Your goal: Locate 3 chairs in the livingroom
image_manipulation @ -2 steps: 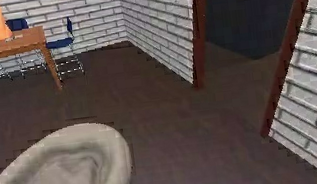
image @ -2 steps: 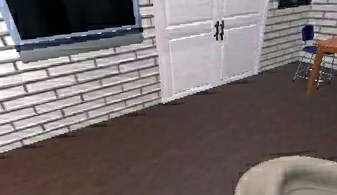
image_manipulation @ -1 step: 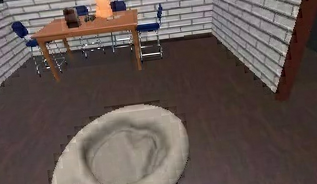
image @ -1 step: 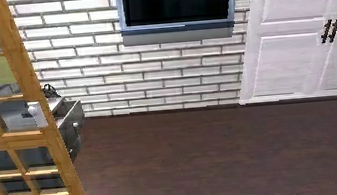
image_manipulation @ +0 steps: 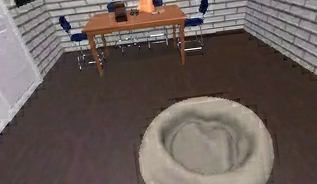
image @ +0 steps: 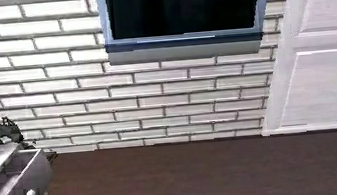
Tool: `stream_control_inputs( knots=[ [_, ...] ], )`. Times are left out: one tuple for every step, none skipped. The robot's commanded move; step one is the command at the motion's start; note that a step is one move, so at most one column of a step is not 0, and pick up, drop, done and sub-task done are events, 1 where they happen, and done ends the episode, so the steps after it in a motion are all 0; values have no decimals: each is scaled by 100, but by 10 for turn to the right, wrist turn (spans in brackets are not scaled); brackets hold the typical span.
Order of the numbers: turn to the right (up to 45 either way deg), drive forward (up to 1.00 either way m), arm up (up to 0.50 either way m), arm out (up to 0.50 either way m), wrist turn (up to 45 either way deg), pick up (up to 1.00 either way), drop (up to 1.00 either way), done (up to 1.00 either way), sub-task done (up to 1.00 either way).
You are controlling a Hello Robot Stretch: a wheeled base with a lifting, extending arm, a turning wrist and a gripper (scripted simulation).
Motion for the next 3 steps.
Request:
stream_control_inputs(
  knots=[
    [330,0,0,0,0,0,0,0,0],
    [0,95,0,0,0,0,0,0,0],
    [450,0,0,0,0,0,0,0,0]
  ],
)
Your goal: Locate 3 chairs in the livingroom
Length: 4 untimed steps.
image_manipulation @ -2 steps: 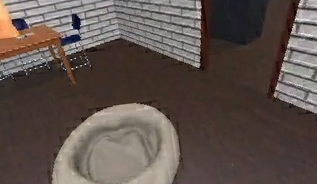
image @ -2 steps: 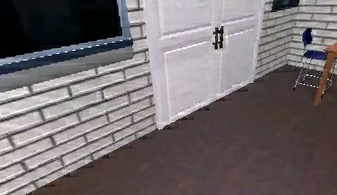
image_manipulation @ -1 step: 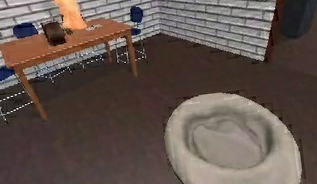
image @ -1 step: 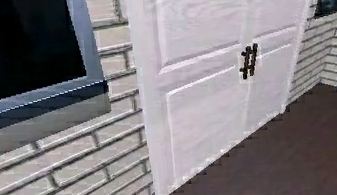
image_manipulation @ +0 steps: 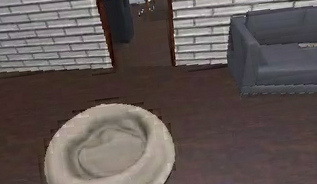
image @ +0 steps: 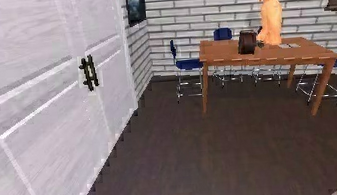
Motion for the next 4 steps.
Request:
stream_control_inputs(
  knots=[
    [210,0,0,0,0,0,0,0,0],
    [0,100,0,0,0,0,0,0,0],
    [0,15,0,0,0,0,0,0,0],
    [300,0,0,0,0,0,0,0,0]
  ],
)
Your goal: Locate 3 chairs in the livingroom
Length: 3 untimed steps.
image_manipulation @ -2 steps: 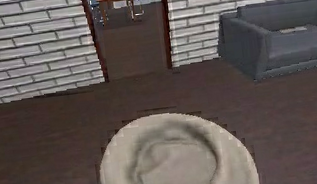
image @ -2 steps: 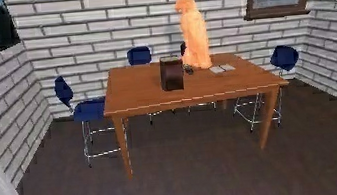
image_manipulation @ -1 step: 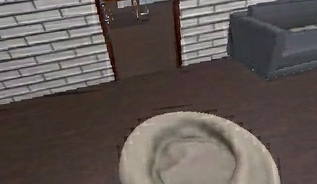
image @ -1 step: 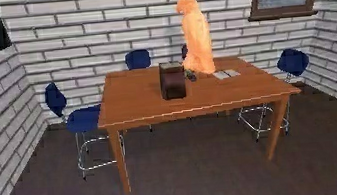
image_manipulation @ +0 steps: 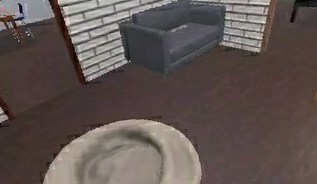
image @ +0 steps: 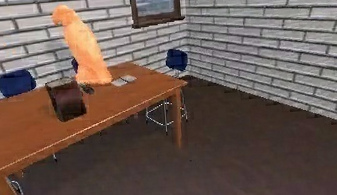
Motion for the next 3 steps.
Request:
stream_control_inputs(
  knots=[
    [0,75,0,0,0,0,0,0,0],
    [450,0,0,0,0,0,0,0,0],
    [0,100,0,0,0,0,0,0,0]
  ],
)
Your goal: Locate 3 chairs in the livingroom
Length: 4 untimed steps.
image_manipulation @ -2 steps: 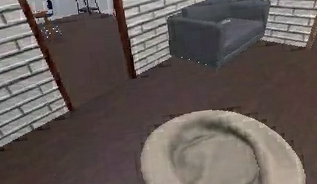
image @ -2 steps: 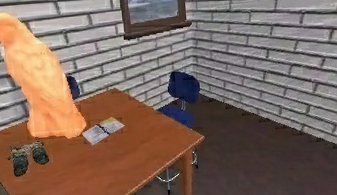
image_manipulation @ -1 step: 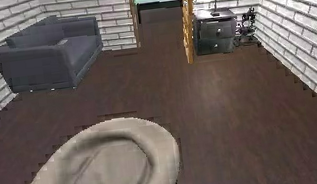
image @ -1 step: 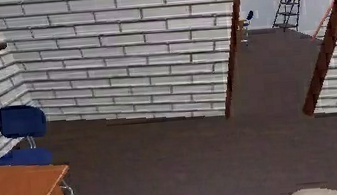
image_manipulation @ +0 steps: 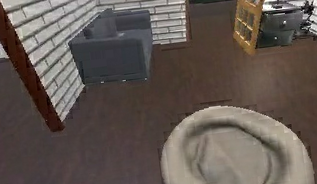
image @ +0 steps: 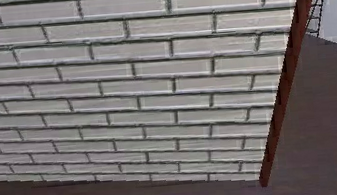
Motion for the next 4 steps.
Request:
stream_control_inputs(
  knots=[
    [90,0,0,0,0,0,0,0,0],
    [0,20,0,0,0,0,0,0,0],
    [-450,0,0,0,0,0,0,0,0],
    [-450,0,0,0,0,0,0,0,0]
  ],
)
